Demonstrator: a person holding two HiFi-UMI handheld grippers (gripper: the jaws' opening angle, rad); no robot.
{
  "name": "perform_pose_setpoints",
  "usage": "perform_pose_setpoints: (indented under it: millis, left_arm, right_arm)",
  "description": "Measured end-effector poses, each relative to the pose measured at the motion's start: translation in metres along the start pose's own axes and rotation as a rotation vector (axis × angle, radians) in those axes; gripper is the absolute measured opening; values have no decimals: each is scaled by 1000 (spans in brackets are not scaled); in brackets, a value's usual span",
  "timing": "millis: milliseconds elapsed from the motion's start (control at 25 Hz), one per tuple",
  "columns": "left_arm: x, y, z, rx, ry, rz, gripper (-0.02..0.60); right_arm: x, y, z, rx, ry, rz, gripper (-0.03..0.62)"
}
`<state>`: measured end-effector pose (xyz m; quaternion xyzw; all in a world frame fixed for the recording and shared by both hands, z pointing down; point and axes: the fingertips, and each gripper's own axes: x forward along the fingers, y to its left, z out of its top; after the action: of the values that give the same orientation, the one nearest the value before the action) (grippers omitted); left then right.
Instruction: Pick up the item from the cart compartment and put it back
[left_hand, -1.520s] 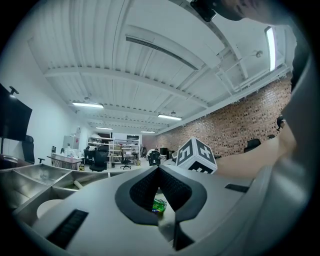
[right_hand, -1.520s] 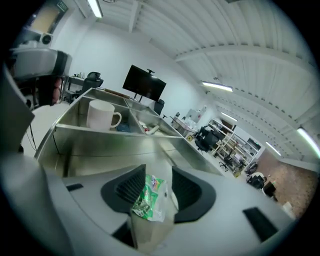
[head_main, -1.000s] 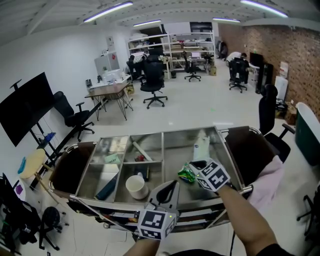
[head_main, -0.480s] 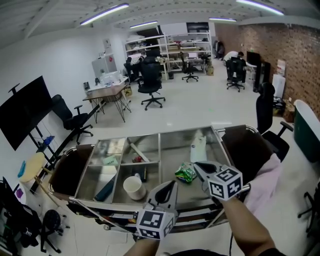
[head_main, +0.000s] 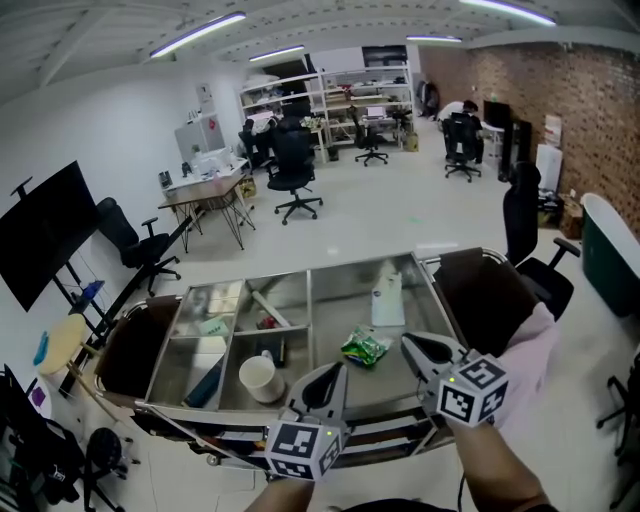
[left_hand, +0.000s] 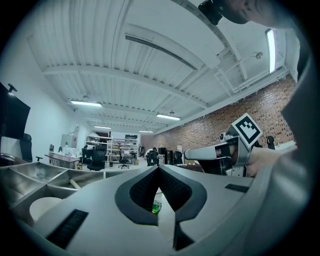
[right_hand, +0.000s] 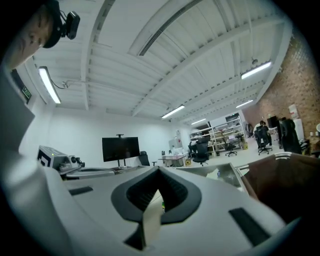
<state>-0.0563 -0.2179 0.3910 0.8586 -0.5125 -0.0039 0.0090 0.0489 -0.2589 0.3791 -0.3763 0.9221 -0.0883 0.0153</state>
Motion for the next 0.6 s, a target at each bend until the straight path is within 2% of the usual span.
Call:
perform_pose_setpoints:
  millis: [320, 600]
  left_arm:
    - [-7, -3, -3, 11, 3, 1, 0]
    - [-13, -9, -14, 4, 21, -7, 0]
  right_arm:
    - [-31, 2, -4, 35, -48, -27, 20]
    - [-45, 9, -24, 44, -33, -26, 20]
